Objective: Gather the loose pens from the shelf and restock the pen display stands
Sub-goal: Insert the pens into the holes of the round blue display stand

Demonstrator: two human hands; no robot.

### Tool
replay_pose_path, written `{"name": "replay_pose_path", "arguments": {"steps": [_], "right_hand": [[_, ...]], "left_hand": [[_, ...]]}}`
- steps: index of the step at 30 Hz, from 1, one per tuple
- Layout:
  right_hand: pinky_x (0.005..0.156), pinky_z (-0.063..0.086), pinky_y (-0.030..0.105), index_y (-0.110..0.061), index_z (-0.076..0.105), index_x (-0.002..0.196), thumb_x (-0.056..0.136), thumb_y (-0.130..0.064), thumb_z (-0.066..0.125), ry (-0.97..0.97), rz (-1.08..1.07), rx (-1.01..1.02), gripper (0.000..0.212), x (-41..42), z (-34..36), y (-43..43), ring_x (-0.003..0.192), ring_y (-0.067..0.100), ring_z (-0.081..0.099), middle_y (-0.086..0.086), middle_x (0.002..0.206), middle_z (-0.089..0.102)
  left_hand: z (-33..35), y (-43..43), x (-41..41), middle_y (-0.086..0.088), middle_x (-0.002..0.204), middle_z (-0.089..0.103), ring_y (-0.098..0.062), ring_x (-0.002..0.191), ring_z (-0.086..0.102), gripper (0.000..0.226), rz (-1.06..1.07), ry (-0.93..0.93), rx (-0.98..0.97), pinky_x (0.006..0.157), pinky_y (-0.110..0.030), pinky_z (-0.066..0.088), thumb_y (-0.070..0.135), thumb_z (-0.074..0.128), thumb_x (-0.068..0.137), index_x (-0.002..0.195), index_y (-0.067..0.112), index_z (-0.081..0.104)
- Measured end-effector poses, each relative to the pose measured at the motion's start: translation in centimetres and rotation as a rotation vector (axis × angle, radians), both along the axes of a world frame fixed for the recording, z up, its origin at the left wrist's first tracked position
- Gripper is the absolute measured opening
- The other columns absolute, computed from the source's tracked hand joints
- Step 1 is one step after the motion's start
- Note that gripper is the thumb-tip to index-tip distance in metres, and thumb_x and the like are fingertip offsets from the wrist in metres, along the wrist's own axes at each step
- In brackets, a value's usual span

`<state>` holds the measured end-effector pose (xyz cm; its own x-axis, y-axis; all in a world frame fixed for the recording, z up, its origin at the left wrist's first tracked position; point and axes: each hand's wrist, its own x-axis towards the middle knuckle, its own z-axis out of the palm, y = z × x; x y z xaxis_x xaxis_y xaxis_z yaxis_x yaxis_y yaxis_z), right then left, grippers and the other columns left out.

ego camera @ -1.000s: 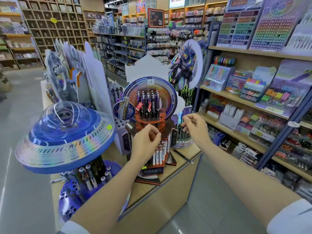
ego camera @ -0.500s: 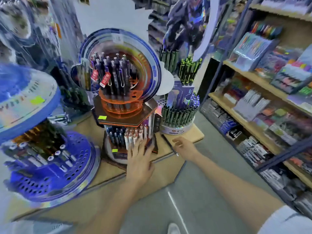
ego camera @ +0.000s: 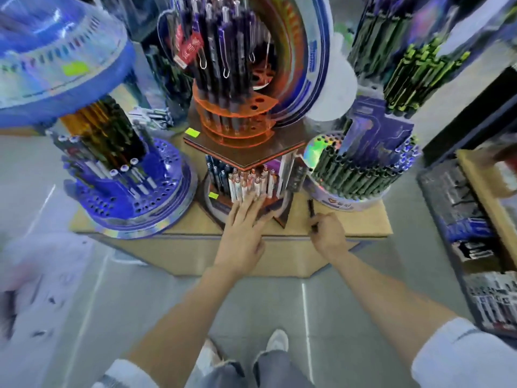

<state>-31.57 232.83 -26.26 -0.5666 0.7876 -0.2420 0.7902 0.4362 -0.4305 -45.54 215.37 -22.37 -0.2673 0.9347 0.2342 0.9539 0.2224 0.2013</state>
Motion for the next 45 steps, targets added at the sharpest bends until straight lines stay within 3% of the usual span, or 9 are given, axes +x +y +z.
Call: {"name": "replay_pose_path", "arguments": {"steps": [5,10,16,20,24,29,33,39,45], "right_hand": [[0.072,0.048,0.033,-0.01,0.067,0.091,0.078,0.002,0.061,0.167,-0.095,-0.181,0.019,-0.8,0.1,-0.1,0.085,0.033,0.067,0.012,0.087,0.071],[0.063,0.044,0.027,-0.005,0.059,0.119,0.08,0.009,0.061,0.334,-0.194,-0.327,0.041,-0.8,1.9,-1.5,0.071,0.023,0.059,0.005,0.078,0.062],[0.055,0.041,0.014,-0.011,0.062,0.094,0.081,0.014,0.06,0.622,-0.346,-0.289,0.028,-1.1,5.6,-5.5,0.05,-0.003,0.052,-0.003,0.067,0.055],[0.059,0.046,0.015,-0.002,0.057,0.096,0.079,0.008,0.067,0.743,-0.507,-0.146,0.021,-2.1,7.5,-9.2,0.055,-0.003,0.056,0.0,0.072,0.057],[0.072,0.053,0.038,-0.001,0.059,0.101,0.075,-0.006,0.069,0.865,-0.571,-0.008,0.029,-3.4,10.5,-12.5,0.076,0.024,0.065,0.011,0.081,0.065],[0.07,0.049,0.017,-0.01,0.051,0.104,0.087,-0.003,0.068,1.038,-0.528,0.19,0.025,-5.2,17.0,-15.2,0.07,-0.009,0.056,-0.006,0.085,0.057],[0.075,0.055,0.03,-0.02,0.052,0.103,0.088,-0.011,0.069,1.109,-0.471,0.248,0.025,-7.3,22.1,-15.0,0.081,0.013,0.061,-0.002,0.086,0.058],[0.082,0.052,0.03,-0.017,0.054,0.114,0.089,-0.016,0.069,1.059,-0.438,0.353,0.029,-11.1,26.8,-12.7,0.087,0.021,0.065,-0.005,0.085,0.063],[0.072,0.041,0.01,-0.011,0.057,0.125,0.091,-0.017,0.066,0.923,-0.454,0.412,0.036,-13.3,26.9,-11.3,0.085,0.009,0.058,-0.001,0.097,0.062]], "left_hand": [[0.4,-0.1,-0.3,-0.009,0.152,0.036,-0.029,0.144,0.019,0.069,-0.012,-0.021,0.024,0.117,-0.047,0.021,0.011,0.068,0.068,0.133,0.023,0.047],[1.2,-0.5,-1.1,-0.008,0.143,0.047,-0.029,0.138,0.03,0.048,-0.059,-0.085,0.086,0.11,-0.048,0.031,0.006,0.064,0.075,0.12,0.019,0.059],[3.9,-2.1,-3.9,-0.008,0.109,0.055,-0.027,0.106,0.045,0.029,-0.05,-0.111,0.327,0.091,-0.038,0.039,0.014,0.046,0.079,0.103,0.014,0.061],[6.5,-3.7,-6.7,-0.015,0.115,0.049,-0.031,0.109,0.042,0.04,-0.072,-0.078,0.469,0.095,-0.039,0.033,0.01,0.057,0.072,0.112,0.012,0.055],[9.8,-4.8,-9.3,-0.017,0.13,0.043,-0.034,0.124,0.037,0.054,-0.125,-0.127,0.545,0.109,-0.04,0.025,0.012,0.06,0.071,0.124,0.012,0.047],[13.2,-4.9,-11.1,-0.013,0.156,0.022,-0.032,0.145,0.016,0.071,-0.231,-0.124,0.499,0.119,-0.045,0.015,0.018,0.06,0.077,0.144,0.013,0.034],[14.7,-4.2,-11.9,-0.009,0.161,0.007,-0.027,0.149,0.002,0.081,-0.253,-0.117,0.373,0.119,-0.043,0.009,0.025,0.062,0.083,0.151,0.018,0.021],[15.4,-3.4,-13.5,-0.008,0.162,0.0,-0.028,0.149,-0.003,0.081,-0.305,-0.131,0.235,0.119,-0.045,0.007,0.031,0.064,0.086,0.152,0.027,0.018],[15.9,-3.3,-15.1,-0.005,0.161,0.004,-0.022,0.148,-0.005,0.076,-0.359,-0.19,0.248,0.119,-0.042,0.004,0.023,0.063,0.088,0.15,0.031,0.021]]}}
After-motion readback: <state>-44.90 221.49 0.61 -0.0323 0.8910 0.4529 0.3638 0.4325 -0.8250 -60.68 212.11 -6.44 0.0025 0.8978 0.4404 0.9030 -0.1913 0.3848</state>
